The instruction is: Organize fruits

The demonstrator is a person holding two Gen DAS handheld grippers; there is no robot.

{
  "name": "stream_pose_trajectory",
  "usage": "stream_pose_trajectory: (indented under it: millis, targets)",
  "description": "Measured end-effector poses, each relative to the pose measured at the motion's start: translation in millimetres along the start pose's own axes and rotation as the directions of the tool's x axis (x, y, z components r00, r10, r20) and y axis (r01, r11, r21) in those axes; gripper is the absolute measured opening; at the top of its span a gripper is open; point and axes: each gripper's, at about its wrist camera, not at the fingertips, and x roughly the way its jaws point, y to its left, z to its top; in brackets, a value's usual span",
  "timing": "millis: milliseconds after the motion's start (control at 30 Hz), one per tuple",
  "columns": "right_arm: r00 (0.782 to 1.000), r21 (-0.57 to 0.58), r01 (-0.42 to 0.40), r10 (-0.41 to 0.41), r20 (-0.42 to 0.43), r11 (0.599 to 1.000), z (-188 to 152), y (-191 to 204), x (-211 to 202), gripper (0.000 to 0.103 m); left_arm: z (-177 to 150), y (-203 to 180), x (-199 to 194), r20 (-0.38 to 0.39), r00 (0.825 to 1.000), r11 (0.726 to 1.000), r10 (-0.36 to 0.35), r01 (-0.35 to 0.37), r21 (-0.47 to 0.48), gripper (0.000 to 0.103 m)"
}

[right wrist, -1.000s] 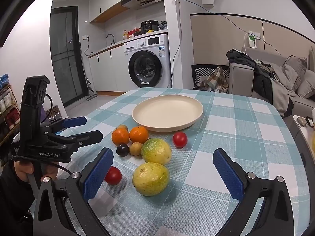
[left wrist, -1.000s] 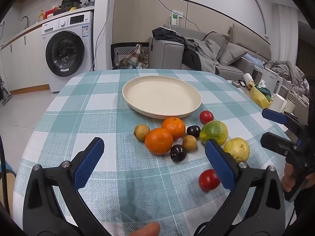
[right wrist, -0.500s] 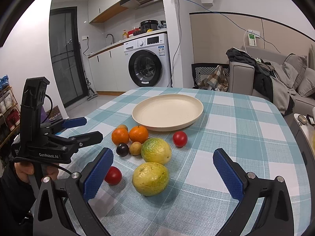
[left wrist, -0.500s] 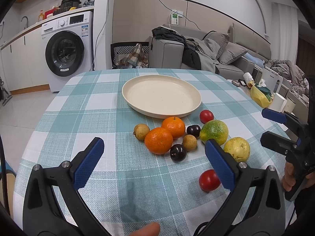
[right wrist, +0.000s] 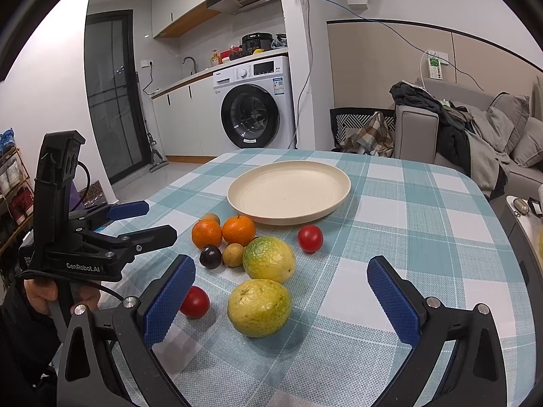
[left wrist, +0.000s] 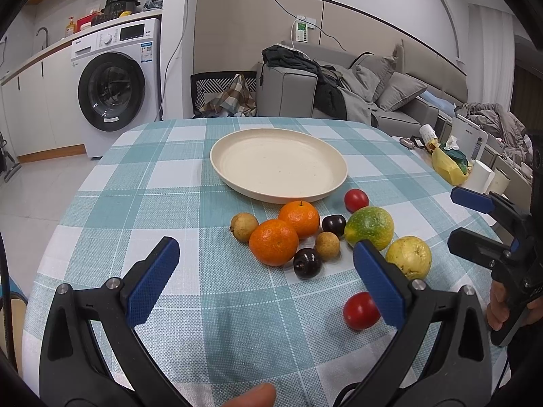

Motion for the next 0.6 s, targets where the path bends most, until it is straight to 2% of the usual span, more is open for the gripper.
stream_pose_trajectory:
  millis: [600]
  targets:
    - [1.0,0.002,-0.003,0.003,-0.015,1.0,1.0,-0.4,2.5,0.103,0.0,0.0,-0.1,0.0,1.0,1.0,-0.001,0.001,0.001,0.102]
